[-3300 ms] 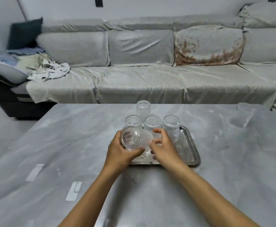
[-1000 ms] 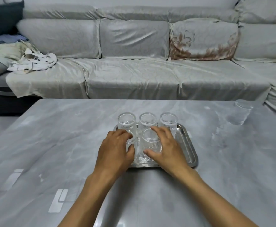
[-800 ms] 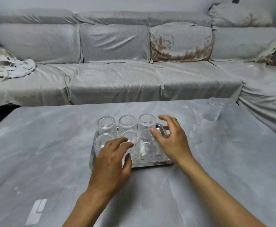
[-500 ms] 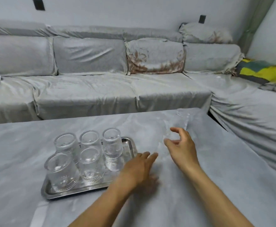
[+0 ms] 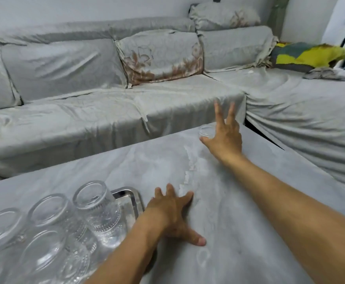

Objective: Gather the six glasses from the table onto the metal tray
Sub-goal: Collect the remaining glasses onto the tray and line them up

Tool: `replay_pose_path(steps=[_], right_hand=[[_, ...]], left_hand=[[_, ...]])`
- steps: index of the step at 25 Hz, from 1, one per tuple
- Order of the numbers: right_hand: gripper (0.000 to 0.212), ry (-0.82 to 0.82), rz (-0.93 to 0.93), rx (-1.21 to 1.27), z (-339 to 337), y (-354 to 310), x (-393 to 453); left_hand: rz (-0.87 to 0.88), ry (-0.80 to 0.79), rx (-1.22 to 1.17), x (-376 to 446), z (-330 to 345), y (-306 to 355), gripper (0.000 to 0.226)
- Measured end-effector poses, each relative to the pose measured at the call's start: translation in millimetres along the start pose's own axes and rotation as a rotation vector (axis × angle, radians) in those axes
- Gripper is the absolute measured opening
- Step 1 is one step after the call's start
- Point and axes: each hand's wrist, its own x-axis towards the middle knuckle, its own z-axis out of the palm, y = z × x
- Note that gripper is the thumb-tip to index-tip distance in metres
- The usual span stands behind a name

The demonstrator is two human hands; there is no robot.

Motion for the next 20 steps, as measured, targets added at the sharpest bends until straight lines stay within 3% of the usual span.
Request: replay_pose_path(steps=[4, 8, 10, 14, 17, 20], right_hand=[[0.085, -0.21, 0.08, 0.034, 39.4, 14.9, 11.1], [0.072, -0.131, 0.105, 0.151, 37.7, 17.5, -9.3], [0.07, -0.096, 0.117, 0.281, 23.5, 4.1, -40.5], [0.071, -0.086, -0.016, 0.494, -16.0, -38.2, -104.7], [0.073, -0.097, -0.073, 0.63, -54.7, -87.5, -145.9], [0.073, -0.113, -0.079, 0.745, -74.4, -131.9, -189.9]], left_hand=[[0.007, 0.029, 0.026, 1.6, -0.2, -2.3, 0.128], [-0.015, 0.001, 0.036, -7.6, -4.7, 2.3, 0.122], [-0.014, 0.042, 0.06, -22.7, -10.3, 8.8, 0.106], [0.124, 0.338, 0.237, -76.9, -17.3, 23.8, 0.039], [0.139, 0.629, 0.109, -159.6, -0.4, -1.6, 0.027], [-0.036, 0.931, -0.197, -243.7, 25.4, -61.9, 0.024]])
